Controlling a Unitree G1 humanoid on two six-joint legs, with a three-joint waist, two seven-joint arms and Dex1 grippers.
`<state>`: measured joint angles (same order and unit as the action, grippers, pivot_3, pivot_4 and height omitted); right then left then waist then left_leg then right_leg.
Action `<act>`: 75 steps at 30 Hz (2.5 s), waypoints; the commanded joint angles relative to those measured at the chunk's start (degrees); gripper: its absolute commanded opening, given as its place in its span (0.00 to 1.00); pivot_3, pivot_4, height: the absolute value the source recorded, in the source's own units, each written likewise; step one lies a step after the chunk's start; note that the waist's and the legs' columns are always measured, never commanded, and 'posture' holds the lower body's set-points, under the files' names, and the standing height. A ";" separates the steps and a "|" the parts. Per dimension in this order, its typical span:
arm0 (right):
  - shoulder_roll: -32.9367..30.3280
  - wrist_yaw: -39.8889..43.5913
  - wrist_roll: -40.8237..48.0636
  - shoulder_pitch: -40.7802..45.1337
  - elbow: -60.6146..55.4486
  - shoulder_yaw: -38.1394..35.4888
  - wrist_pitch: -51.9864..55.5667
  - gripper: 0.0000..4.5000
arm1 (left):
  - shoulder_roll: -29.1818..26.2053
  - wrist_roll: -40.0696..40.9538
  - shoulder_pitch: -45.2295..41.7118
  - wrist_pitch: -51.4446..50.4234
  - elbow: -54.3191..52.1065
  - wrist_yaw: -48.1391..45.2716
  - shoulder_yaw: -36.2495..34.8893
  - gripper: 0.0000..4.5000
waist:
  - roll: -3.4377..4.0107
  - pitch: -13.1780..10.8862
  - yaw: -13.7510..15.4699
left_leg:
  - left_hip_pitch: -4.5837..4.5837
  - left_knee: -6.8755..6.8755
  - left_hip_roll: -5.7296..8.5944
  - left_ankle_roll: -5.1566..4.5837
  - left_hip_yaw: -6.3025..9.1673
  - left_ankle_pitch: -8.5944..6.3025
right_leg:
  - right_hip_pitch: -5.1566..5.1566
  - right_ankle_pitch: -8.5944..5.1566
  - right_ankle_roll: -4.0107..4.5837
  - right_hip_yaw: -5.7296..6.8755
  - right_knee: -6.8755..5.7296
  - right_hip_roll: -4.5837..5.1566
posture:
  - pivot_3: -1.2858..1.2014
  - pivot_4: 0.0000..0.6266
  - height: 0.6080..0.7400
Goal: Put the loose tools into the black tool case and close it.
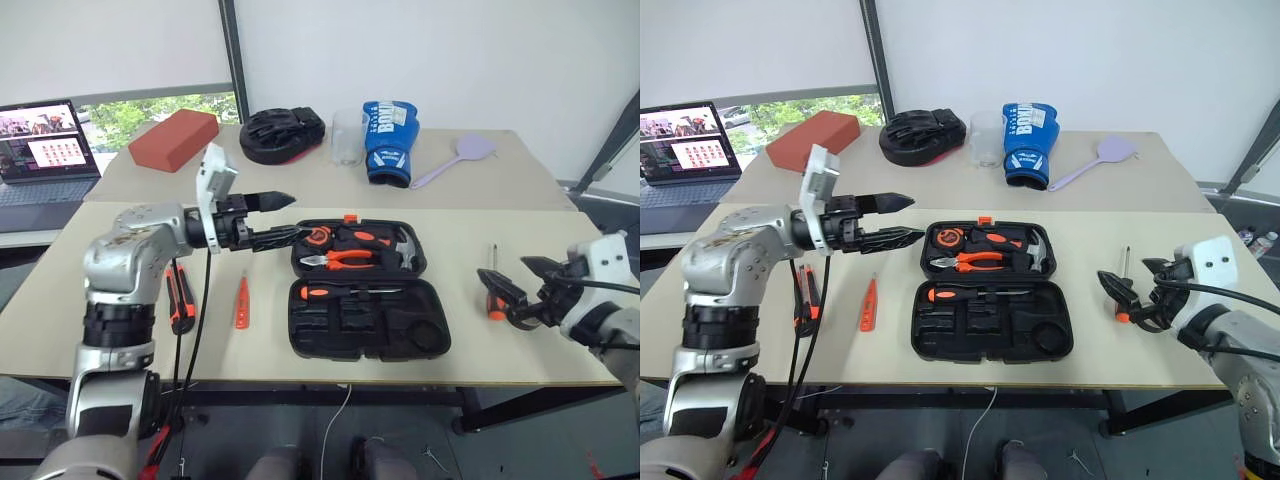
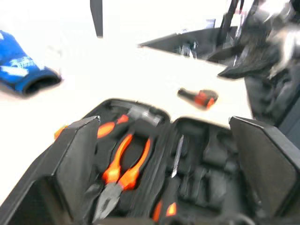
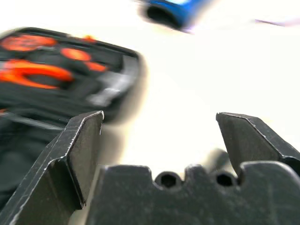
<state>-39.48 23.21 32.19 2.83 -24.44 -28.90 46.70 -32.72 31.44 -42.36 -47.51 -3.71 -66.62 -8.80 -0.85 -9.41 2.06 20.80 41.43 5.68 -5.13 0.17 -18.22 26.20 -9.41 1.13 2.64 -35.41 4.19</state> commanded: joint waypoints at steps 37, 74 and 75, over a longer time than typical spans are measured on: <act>3.04 -1.78 -15.12 20.09 27.18 14.21 -3.08 0.26 | -11.31 6.75 5.11 2.99 -9.37 -0.45 5.42 1.00 | 0.00 0.00 -1.63 | -0.55 -0.75 0.08 0.45 -0.11 0.26 | -0.04 -0.19 0.31 -0.28 -0.16 0.02 | 0.52 0.24 1.00; -4.42 25.98 -2.57 27.35 11.43 21.58 -1.20 0.23 | -13.82 7.13 4.76 6.39 -9.88 -7.54 8.06 1.00 | 0.09 -0.06 -2.09 | -0.47 -1.09 0.00 0.06 -0.07 0.47 | 0.07 -0.20 0.32 -0.25 0.09 -0.06 | 0.52 0.24 1.00; -5.47 28.73 -3.43 27.23 11.26 23.68 -3.64 0.23 | -14.08 6.79 4.72 6.84 -9.77 -8.20 8.43 1.00 | 0.08 -0.06 -2.09 | -0.49 -1.16 -0.06 0.03 -0.06 0.49 | 0.03 -0.20 0.32 -0.23 0.22 -0.13 | 0.52 0.24 1.00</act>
<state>-43.64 44.46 28.49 30.28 -10.75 -9.23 48.23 -45.79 38.31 -37.11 -42.50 -11.76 -72.99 -0.49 -0.76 -9.47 -0.03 20.31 40.25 5.58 -5.11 0.12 -17.73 26.20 -9.61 1.45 2.43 -35.09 4.01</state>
